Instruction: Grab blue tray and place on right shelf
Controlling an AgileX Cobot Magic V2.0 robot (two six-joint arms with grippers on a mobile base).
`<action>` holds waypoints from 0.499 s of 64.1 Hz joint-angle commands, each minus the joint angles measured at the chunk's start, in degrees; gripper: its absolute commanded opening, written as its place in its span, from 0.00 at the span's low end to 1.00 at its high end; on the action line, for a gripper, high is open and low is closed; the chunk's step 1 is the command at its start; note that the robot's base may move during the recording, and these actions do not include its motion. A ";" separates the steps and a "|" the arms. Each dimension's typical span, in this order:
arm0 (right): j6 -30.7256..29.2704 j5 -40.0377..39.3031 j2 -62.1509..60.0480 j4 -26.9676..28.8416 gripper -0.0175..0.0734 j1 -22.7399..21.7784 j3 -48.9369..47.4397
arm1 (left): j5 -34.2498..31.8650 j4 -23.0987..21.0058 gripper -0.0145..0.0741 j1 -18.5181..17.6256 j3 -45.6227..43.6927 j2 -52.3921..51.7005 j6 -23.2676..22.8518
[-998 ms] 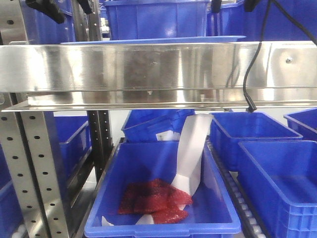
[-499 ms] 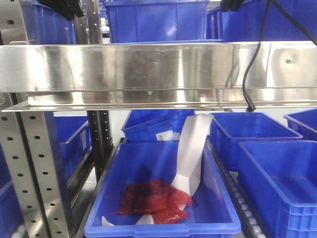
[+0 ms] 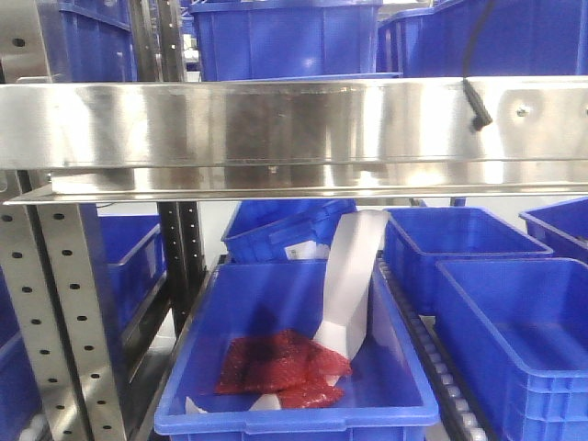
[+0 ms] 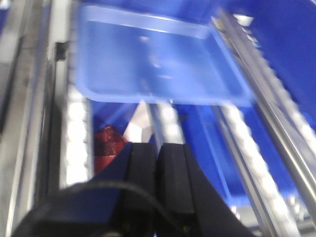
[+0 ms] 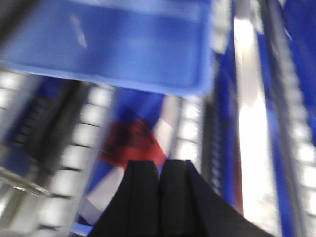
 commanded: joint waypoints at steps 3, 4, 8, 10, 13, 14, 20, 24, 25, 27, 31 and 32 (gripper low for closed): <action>-0.59 -10.28 -7.36 -1.17 0.24 2.81 4.97 | -9.04 0.76 0.11 -2.13 6.05 -8.00 -0.14; -0.59 -11.14 -7.95 -1.17 0.24 3.10 6.56 | -10.37 0.76 0.11 -2.28 7.70 -9.06 -0.14; -0.59 -16.24 -11.18 -1.17 0.24 4.25 12.43 | -15.68 0.76 0.11 -2.78 13.63 -12.77 -0.14; -0.59 -18.57 -12.92 -1.17 0.24 4.57 15.55 | -18.05 0.76 0.11 -3.07 16.72 -14.71 -0.14; -0.59 -22.18 -15.87 -1.17 0.24 4.76 20.63 | -21.18 0.76 0.11 -3.09 21.75 -17.88 -0.14; -0.59 -23.02 -16.63 -1.17 0.24 4.76 21.91 | -22.47 0.89 0.11 -3.09 23.00 -18.70 -0.14; -0.59 -28.58 -23.08 -1.17 0.24 4.76 32.01 | -27.72 3.57 0.11 -3.09 33.20 -25.47 -0.14; -0.59 -31.18 -27.74 -1.17 0.24 4.76 38.56 | -30.28 6.12 0.11 -3.09 39.98 -30.34 -0.14; -0.59 -31.89 -29.02 -1.17 0.24 4.76 40.30 | -31.12 6.74 0.11 -3.09 41.82 -31.67 -0.14; -0.59 -33.20 -31.12 -1.17 0.24 4.76 43.15 | -32.39 6.74 0.11 -3.09 44.82 -33.96 -0.14; -0.59 -37.05 -35.65 -1.17 0.24 4.76 49.18 | -36.20 6.74 0.11 -3.09 51.62 -38.98 -0.14; -0.59 -37.92 -36.44 -1.17 0.24 4.76 50.23 | -37.17 7.05 0.11 -3.09 52.85 -39.92 -0.14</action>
